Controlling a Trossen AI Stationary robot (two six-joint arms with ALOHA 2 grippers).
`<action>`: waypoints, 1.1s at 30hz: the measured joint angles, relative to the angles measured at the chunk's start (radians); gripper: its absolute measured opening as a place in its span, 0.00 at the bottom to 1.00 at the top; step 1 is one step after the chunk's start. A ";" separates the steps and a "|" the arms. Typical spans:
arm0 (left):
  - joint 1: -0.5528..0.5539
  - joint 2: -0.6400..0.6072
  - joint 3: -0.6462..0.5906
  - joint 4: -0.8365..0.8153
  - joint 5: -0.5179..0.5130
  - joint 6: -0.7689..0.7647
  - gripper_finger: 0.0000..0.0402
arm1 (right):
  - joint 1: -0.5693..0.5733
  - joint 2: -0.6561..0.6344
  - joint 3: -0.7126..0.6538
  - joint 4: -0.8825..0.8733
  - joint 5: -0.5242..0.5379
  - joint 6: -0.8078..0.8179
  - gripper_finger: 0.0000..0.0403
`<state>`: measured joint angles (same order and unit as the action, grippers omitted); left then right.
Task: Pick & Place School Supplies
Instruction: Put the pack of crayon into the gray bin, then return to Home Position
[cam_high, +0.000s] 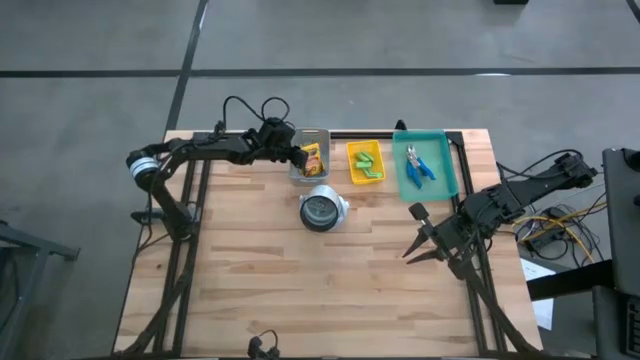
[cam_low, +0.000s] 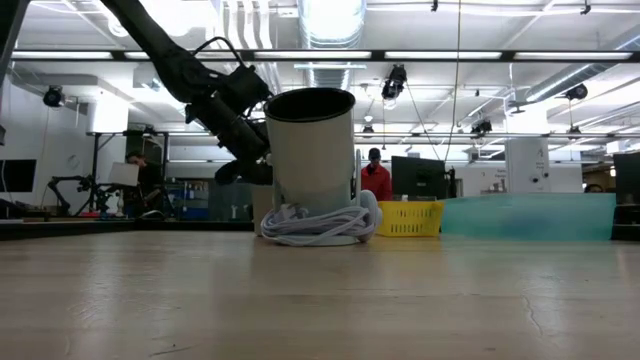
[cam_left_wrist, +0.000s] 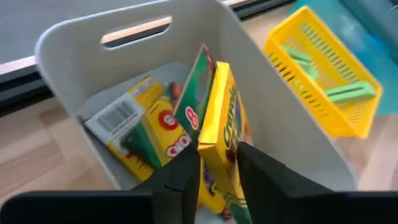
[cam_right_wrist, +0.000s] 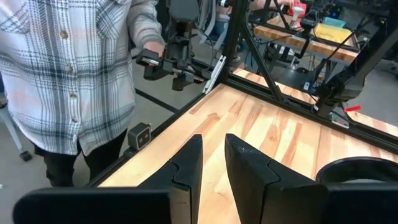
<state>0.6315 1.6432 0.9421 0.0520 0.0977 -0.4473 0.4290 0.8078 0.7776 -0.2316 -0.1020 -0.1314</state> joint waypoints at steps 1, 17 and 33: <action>0.000 0.000 0.000 -0.009 -0.013 0.003 0.28 | 0.000 0.000 0.000 0.000 0.000 0.000 0.17; 0.006 0.000 0.042 -0.034 -0.126 0.082 0.35 | 0.000 0.000 0.000 0.000 0.000 0.000 0.17; -0.076 -0.127 0.198 -0.046 -0.018 0.393 0.35 | 0.000 0.000 0.000 0.002 -0.001 0.137 0.17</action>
<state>0.5552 1.5166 1.1405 0.0063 0.0801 -0.0547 0.4294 0.8074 0.7776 -0.2292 -0.1030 0.0051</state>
